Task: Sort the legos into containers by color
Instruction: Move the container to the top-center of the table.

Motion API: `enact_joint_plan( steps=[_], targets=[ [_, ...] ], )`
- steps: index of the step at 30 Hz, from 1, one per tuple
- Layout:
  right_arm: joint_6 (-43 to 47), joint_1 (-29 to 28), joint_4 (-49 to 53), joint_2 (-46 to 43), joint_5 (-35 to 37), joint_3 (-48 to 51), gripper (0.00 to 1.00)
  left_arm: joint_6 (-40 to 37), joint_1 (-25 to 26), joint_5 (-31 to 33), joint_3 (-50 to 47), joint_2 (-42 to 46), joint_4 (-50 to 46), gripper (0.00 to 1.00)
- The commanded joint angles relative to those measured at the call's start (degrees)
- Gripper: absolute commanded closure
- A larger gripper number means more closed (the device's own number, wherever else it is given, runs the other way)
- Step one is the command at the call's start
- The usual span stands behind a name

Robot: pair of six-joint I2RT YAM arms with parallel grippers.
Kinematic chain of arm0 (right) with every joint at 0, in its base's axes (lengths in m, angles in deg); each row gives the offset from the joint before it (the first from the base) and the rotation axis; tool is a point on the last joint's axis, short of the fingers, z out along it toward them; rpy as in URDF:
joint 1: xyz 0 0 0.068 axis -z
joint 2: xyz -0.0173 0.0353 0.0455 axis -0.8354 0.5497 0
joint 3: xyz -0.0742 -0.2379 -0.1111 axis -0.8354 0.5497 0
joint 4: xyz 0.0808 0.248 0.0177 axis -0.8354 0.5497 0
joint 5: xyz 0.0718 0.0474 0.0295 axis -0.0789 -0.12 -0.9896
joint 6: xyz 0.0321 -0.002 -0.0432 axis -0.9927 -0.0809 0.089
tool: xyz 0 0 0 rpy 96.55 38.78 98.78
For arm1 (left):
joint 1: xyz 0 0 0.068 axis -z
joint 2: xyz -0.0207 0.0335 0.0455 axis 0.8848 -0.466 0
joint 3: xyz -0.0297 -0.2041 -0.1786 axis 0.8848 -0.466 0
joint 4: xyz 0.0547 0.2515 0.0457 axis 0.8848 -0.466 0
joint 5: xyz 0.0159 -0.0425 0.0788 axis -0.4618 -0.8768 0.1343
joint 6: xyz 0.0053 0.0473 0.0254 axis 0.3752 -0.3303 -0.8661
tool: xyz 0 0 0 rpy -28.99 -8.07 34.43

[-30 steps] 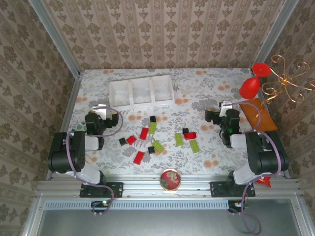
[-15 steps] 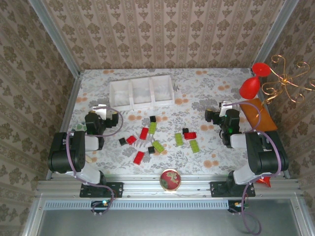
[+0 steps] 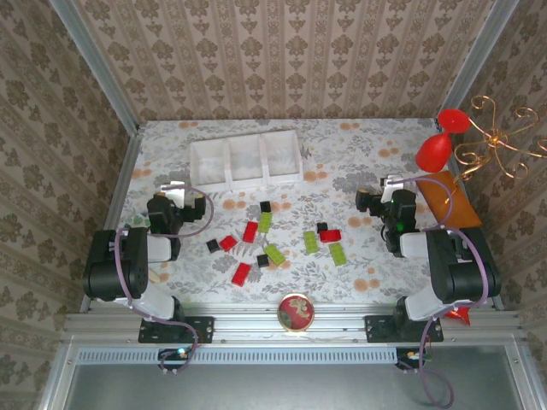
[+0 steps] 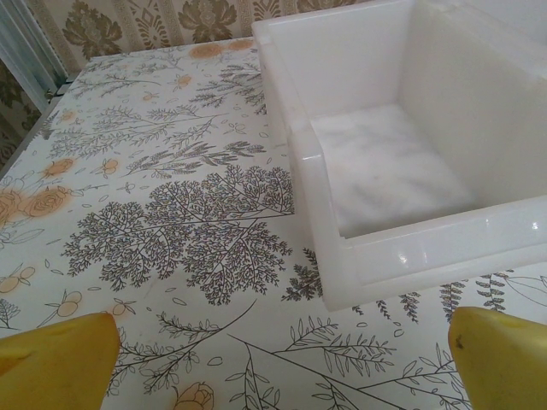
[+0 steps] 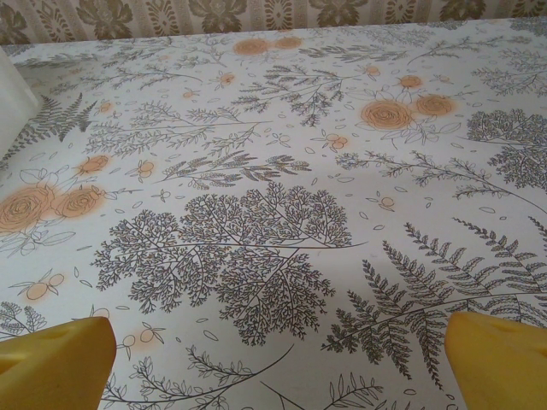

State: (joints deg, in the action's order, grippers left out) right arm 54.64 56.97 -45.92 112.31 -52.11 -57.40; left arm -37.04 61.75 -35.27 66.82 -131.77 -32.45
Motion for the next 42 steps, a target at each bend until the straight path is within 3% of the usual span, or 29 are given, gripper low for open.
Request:
enact_joint_plan(
  steps=[1, 6, 11, 17, 22, 30, 42],
  targets=[
    [0.87, -0.32, -0.77, -0.08, 1.28, -0.79, 0.0, 1.87, -0.82, -0.5, -0.27, 1.51, 2.25, 0.0],
    [0.7, -0.32, 2.59, -1.06, 1.99, -2.16, 0.0, 2.94, -1.51, 0.33, -1.76, 5.62, 1.43, 0.0],
    [0.71, -0.54, 10.28, -4.05, 3.42, -5.1, 0.0, 3.64, -1.44, 2.62, -0.62, 13.73, -7.56, 0.0],
    [-1.93, -1.93, 19.4, -10.0, 9.09, -7.12, 0.0, 13.39, -1.05, 5.07, 4.34, 22.97, -22.1, 0.0],
    [-4.49, -4.1, 25.91, -14.41, 13.9, -8.43, 0.0, 18.49, 3.56, 10.61, 10.37, 25.13, -31.04, 0.0],
    [-7.69, -9.33, 38.35, -18.67, 22.24, -11.3, 0.0, 23.33, 13.05, 18.76, 23.61, 19.49, -44.99, 0.0],
    [-14.83, -16.09, 50.12, -17.78, 27.56, -16.65, 0.0, 26.14, 19.01, 19.36, 39.85, 2.28, -56.57, 0.0]
  ],
)
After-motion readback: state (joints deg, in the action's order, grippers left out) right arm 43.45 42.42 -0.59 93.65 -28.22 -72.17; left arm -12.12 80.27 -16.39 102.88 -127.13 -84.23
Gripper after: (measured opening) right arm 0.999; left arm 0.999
